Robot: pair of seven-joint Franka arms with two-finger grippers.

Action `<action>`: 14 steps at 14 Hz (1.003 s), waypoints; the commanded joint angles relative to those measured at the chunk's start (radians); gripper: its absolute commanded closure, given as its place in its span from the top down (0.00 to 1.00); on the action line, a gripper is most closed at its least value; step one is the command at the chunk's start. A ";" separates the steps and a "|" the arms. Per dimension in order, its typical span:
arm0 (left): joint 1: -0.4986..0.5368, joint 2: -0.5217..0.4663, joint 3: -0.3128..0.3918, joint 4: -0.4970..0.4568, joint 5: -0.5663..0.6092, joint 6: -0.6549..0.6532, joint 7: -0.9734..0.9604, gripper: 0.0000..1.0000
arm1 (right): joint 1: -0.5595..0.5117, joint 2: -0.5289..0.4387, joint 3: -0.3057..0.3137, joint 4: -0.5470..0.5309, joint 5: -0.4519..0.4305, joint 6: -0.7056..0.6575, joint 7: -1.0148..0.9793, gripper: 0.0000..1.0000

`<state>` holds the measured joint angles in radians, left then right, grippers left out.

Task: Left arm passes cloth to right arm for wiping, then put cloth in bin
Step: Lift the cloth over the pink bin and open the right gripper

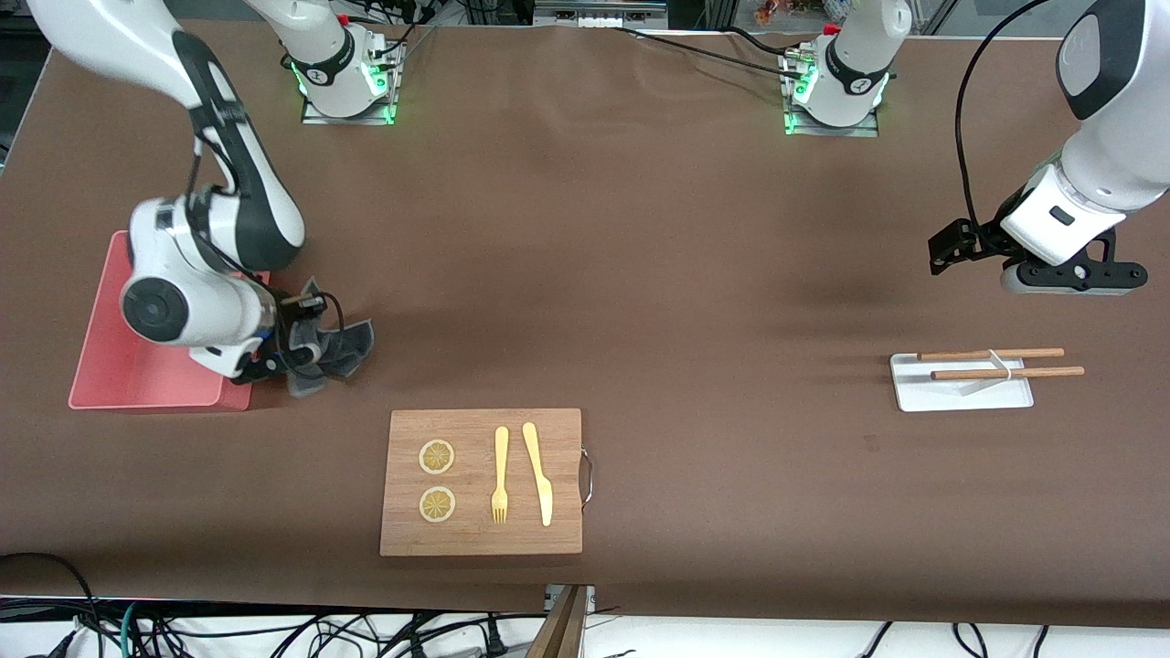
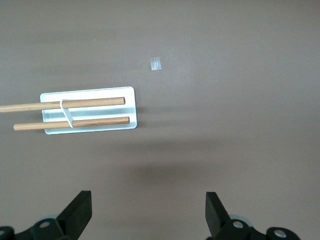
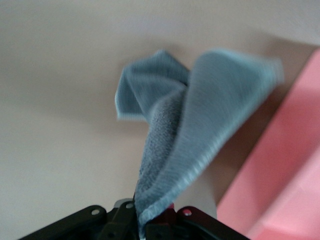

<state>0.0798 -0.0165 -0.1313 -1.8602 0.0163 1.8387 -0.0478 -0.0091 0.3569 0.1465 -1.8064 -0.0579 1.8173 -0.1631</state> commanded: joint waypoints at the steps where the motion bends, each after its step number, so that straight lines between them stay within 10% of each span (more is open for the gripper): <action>1: 0.011 -0.011 -0.010 0.006 0.016 -0.015 0.003 1.00 | -0.005 -0.139 0.004 -0.027 -0.002 -0.155 -0.016 0.00; 6: 0.011 -0.010 -0.010 0.010 0.016 -0.016 0.003 1.00 | -0.083 -0.283 -0.005 -0.001 -0.019 -0.387 -0.200 0.00; 14: 0.009 -0.010 -0.011 0.012 0.016 -0.016 -0.006 1.00 | -0.124 -0.250 -0.165 0.156 -0.148 -0.474 -0.607 0.00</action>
<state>0.0799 -0.0166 -0.1327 -1.8572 0.0163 1.8387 -0.0478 -0.1284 0.0708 0.0069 -1.6883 -0.1809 1.3582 -0.6914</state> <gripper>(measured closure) 0.000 0.982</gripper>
